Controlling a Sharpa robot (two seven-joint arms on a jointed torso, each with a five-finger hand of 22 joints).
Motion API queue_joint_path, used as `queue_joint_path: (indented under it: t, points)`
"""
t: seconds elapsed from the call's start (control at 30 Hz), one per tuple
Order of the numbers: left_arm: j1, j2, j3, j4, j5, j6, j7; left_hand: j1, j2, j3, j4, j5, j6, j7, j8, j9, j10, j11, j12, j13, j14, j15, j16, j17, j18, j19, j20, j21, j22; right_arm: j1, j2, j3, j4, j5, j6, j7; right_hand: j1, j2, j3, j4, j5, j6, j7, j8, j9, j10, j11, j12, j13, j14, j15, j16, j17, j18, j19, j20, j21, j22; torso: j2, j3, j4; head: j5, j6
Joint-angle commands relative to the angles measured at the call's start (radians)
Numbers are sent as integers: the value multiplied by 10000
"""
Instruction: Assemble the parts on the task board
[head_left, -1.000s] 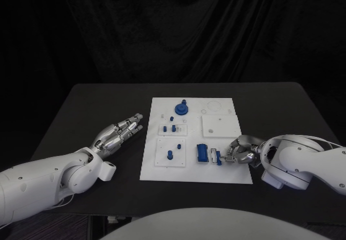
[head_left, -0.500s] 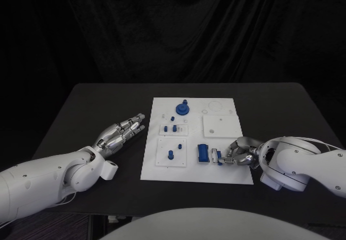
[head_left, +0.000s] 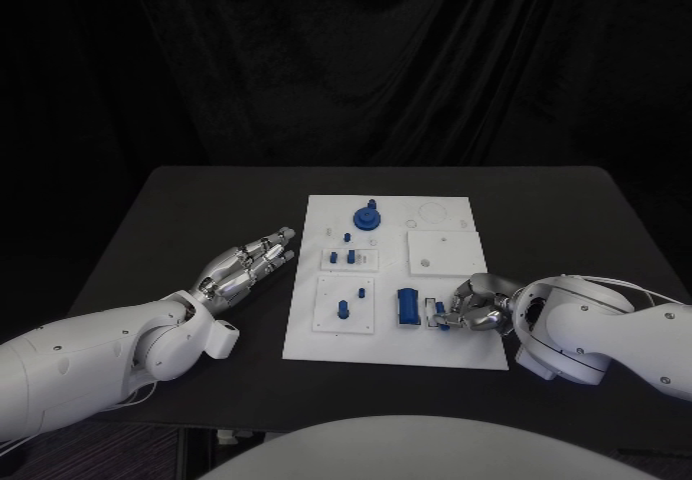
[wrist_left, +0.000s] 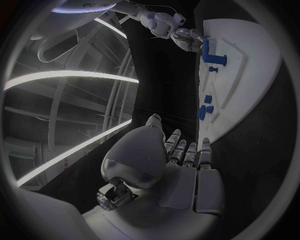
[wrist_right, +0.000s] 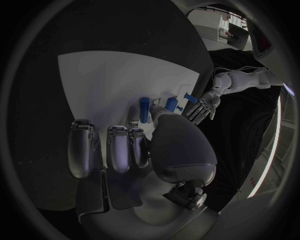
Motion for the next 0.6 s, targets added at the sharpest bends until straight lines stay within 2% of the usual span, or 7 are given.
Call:
queue_joint_path:
  t: [0.03,0.1,0.17,0.2,0.3,0.4,0.6]
  points:
    - [-24,44,7,-22,13,216,1499,124,0,61,-8,51,-98,12,-9,-13,-65,50,0,-18,-4,103,-36,-17,63,-17,72,49,-12,-107,-7,-67,-123,-696,-163,-329,152,87,110,-33,361,-86,-40,-119,7,1040,-75,26,2635,758,-92,-71,1138,-78,463,-66,-60,2123,-3,4,-10,8,-1]
    - [-32,59,7,-44,14,243,1465,134,1,73,-7,55,-121,14,-12,-16,-77,52,-2,-20,-4,106,-36,-17,64,-18,76,48,-14,-115,-9,-67,-110,-976,-173,-363,438,-6,299,-198,1125,-295,3,-355,-44,1040,-48,26,2635,748,-78,-94,1089,-63,432,-62,-126,2100,0,5,-13,11,-1]
    - [-40,69,7,-60,14,269,1431,142,3,83,-5,55,-139,16,-14,-17,-85,54,-4,-22,-4,108,-36,-17,64,-17,79,50,-13,-119,-18,-67,-88,-1236,-147,-408,550,-57,410,-259,1469,-342,41,-481,-77,1040,-15,26,2635,745,-51,-103,1070,-59,421,-45,-150,2092,0,4,-16,10,-1]
    - [-45,76,7,-70,14,286,1409,149,4,92,-6,59,-146,17,-15,-18,-94,55,-5,-23,-4,110,-36,-17,65,-17,82,50,-14,-121,-26,-67,-69,-1414,-109,-457,661,-97,529,-334,1778,-391,79,-619,-119,1040,16,26,2635,740,-27,-115,1043,-52,407,-24,-182,2082,-1,4,-18,14,-1]
    - [-57,88,7,-89,14,327,1350,157,6,104,-3,59,-173,20,-19,-21,-106,58,-7,-25,-4,114,-36,-17,65,-15,87,52,-11,-124,-53,-67,-27,-1846,48,-587,735,-152,647,-401,1916,-509,168,-852,-194,1040,88,26,2635,728,30,-143,980,-8,328,22,-370,2019,-3,6,-15,13,-1]
    - [-66,95,7,-100,14,370,1288,164,8,117,0,59,-196,24,-21,-23,-112,63,-8,-26,-4,121,-36,-17,66,-14,94,53,-11,-126,-95,-67,8,-2167,168,-667,820,-133,740,-466,1930,-561,212,-965,-232,1040,130,26,2635,722,67,-155,955,-1,312,55,-405,2008,-7,4,-11,23,-1]
    - [-82,106,7,-118,14,464,1178,168,10,129,4,60,-205,28,-21,-23,-119,69,-9,-27,-4,131,-36,-17,65,-10,103,56,-5,-127,-176,-67,50,-2418,244,-701,801,-108,772,-448,1788,-528,249,-1013,-242,1040,164,26,2635,720,97,-162,942,1,307,86,-418,2005,-8,7,-14,42,-1]
